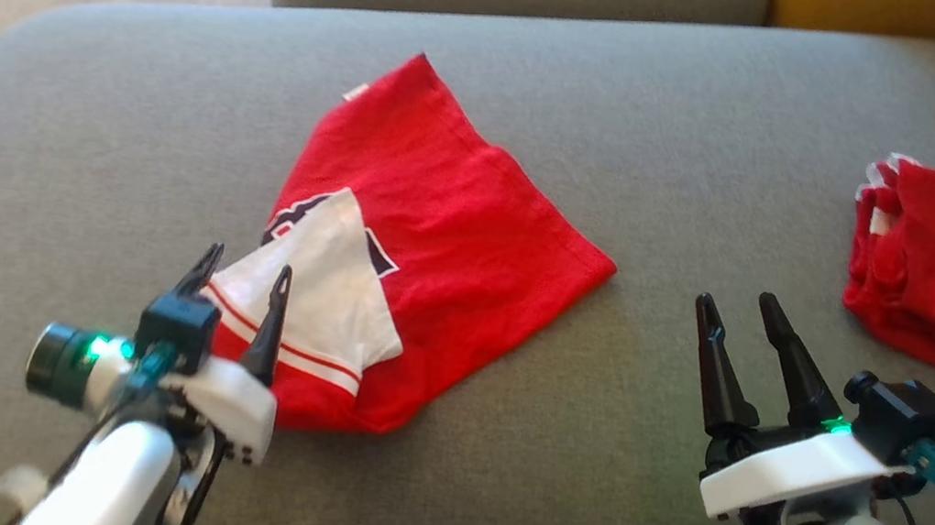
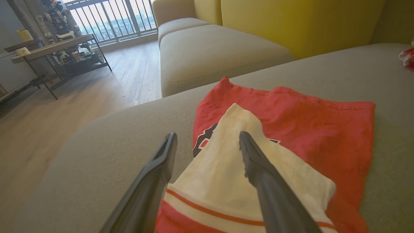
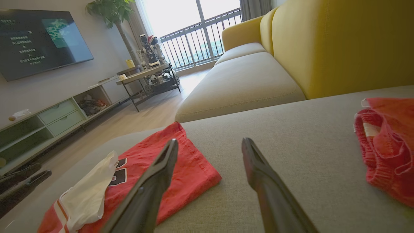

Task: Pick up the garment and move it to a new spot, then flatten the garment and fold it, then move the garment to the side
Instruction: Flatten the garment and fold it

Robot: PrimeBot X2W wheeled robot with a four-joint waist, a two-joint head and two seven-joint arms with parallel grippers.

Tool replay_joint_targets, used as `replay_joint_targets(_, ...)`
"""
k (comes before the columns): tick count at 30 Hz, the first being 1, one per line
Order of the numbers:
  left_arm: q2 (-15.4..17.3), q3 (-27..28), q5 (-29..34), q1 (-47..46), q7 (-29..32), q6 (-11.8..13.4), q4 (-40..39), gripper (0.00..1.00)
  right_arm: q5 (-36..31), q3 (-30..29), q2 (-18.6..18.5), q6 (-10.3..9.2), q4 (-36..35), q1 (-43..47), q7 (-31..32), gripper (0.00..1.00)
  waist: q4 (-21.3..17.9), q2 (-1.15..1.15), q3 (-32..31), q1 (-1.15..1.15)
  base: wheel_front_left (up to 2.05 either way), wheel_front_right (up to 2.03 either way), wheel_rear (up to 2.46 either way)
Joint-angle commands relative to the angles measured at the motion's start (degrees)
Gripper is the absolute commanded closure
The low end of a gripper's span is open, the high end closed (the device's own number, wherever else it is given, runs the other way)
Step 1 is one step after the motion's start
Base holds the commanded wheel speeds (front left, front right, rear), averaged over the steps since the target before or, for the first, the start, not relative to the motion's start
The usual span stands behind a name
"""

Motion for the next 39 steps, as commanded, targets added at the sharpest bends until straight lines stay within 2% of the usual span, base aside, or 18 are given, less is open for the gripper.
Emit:
replay_joint_targets(1, 0.5, 2.3, -0.2, -5.1, 0.6, 0.2, -0.6, 0.0, 0.2, 1.2, 0.1, -0.01, -2.3, -1.6, 0.1, 0.0, -1.3, 0.0, 1.3, 0.0, 0.0, 0.0, 0.0)
replay_joint_targets(13, -0.4, -1.5, 3.3, -19.7, 9.0, -2.0, 10.7, 0.0, 0.7, 2.2, 0.1, -0.01, -3.2, -2.6, -0.4, 0.0, -5.1, 0.0, 7.5, 0.0, 0.0, 0.0, 0.0)
replay_joint_targets(27, -1.0, -3.4, 3.9, -25.9, 10.4, -2.8, 20.5, 0.0, 1.1, 2.4, 0.1, -0.01, -2.4, -3.6, -1.4, 0.0, -6.5, 0.0, 9.7, 0.0, 0.0, 0.0, 0.0)
replay_joint_targets(28, -1.1, -3.5, 3.9, -26.1, 10.1, -2.9, 20.8, 0.2, 1.1, 2.3, 0.1, -0.01, -2.3, -3.6, -1.4, 0.0, -6.5, 0.0, 9.7, 0.0, 0.0, 0.0, 0.0)
replay_joint_targets(29, -1.2, -3.7, 4.0, -26.2, 9.9, -3.0, 21.0, 0.64, 1.1, 2.2, 0.1, -0.01, -2.2, -3.6, -1.5, 0.0, -6.4, 0.0, 9.6, 0.0, 0.0, 0.0, 0.0)
replay_joint_targets(30, -1.3, -3.9, 4.0, -26.3, 9.5, -3.1, 21.2, 0.85, 1.1, 2.1, 0.1, -0.01, -2.1, -3.6, -1.6, 0.0, -6.3, 0.0, 9.6, 0.0, 0.0, 0.0, 0.0)
replay_joint_targets(31, -1.5, -4.1, 4.0, -26.4, 9.2, -3.1, 21.3, 1.0, 1.1, 2.0, 0.1, -0.01, -1.9, -3.6, -1.6, 0.0, -6.1, 0.0, 9.5, 0.0, 0.0, 0.0, 0.0)
replay_joint_targets(39, -2.3, -4.3, 3.5, -26.5, 6.5, -2.6, 20.6, 1.0, 1.1, 1.7, 0.1, -0.01, -1.2, -3.6, -1.9, 0.0, -4.4, 0.0, 8.7, 0.0, 0.0, 0.0, 0.0)
